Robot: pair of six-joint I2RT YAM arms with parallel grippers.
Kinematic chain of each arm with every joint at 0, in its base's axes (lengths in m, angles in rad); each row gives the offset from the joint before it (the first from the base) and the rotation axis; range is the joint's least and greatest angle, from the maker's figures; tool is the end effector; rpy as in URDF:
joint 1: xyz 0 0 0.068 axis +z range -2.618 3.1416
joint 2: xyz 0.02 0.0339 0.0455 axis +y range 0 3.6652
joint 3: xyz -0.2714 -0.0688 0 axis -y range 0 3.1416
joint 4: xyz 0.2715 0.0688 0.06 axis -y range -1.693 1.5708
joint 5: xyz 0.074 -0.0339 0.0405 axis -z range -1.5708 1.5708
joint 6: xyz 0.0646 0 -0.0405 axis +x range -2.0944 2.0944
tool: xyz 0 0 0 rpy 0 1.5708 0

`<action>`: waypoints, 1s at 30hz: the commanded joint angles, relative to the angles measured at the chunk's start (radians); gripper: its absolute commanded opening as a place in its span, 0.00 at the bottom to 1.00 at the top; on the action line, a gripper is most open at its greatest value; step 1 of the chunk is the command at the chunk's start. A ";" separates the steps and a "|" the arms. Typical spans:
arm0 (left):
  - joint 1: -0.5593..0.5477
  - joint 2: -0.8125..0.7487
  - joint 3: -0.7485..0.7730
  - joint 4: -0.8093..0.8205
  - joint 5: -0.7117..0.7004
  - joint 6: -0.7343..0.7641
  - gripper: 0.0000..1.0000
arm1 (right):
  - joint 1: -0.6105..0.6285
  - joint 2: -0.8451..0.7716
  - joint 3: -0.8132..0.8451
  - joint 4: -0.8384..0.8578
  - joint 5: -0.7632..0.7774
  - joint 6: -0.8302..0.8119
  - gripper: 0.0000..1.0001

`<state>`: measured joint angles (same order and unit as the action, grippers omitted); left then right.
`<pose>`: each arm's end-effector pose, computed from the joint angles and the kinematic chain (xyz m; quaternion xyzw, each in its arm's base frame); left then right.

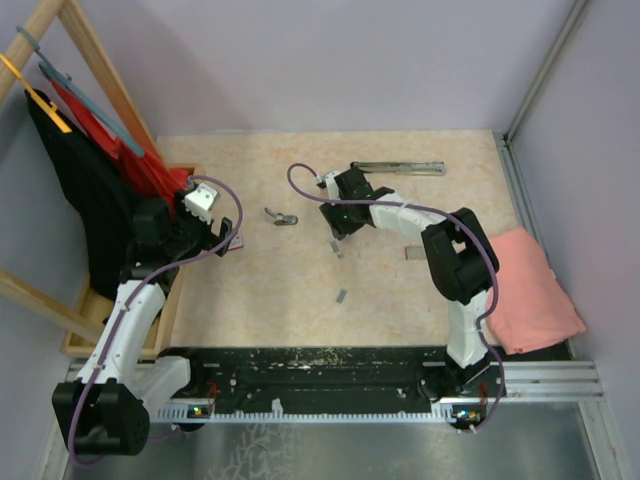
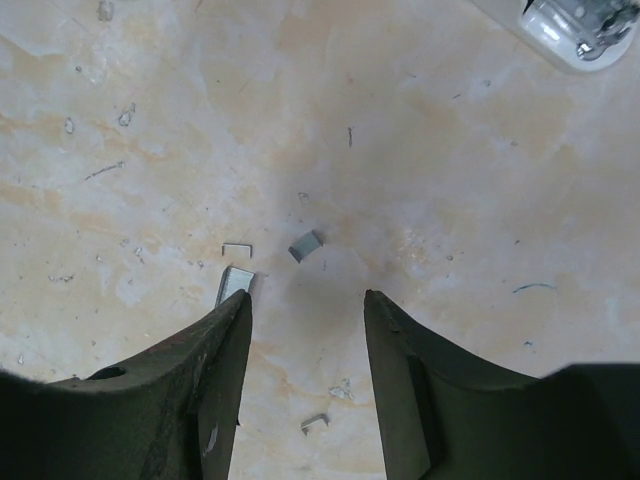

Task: Unload the staples from the stapler
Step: Pick up the staple from the center of the board.

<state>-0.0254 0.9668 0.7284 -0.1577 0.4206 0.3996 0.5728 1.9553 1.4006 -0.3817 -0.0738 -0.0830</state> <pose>0.2658 -0.0331 0.2798 0.2848 0.7714 -0.0699 0.5648 0.3892 0.2567 0.1616 -0.3167 0.8952 0.1096 0.2939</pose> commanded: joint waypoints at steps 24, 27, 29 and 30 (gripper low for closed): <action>0.012 0.001 0.017 0.006 0.023 -0.007 0.99 | 0.008 0.072 0.015 0.010 -0.043 0.029 0.47; 0.012 0.001 0.015 0.007 0.022 -0.007 0.99 | 0.013 0.074 0.016 0.006 -0.037 0.023 0.47; 0.012 0.002 0.015 0.007 0.023 -0.007 0.99 | 0.016 0.076 0.016 0.005 -0.032 0.021 0.47; 0.013 0.002 0.014 0.007 0.023 -0.007 0.99 | 0.018 0.076 0.017 0.002 -0.027 0.018 0.47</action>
<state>-0.0196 0.9668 0.7284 -0.1577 0.4248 0.3996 0.5777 2.0197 1.4021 -0.3817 -0.1139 -0.0597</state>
